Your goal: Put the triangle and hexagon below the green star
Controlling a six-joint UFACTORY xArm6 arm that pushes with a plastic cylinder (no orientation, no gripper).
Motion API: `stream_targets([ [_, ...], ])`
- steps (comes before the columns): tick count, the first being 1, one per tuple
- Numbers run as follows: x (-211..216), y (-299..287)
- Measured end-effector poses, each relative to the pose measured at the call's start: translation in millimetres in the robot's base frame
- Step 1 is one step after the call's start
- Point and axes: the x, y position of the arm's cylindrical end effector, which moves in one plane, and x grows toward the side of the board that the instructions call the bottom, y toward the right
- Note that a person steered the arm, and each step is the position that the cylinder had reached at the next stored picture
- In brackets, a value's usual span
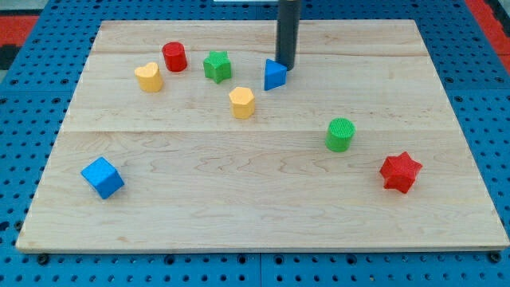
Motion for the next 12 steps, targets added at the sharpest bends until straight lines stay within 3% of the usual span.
stream_targets([
  [1,23,-24],
  [2,47,19],
  [3,74,19],
  [6,68,-79],
  [7,89,-11],
  [8,93,19],
  [10,30,10],
  [12,48,-81],
])
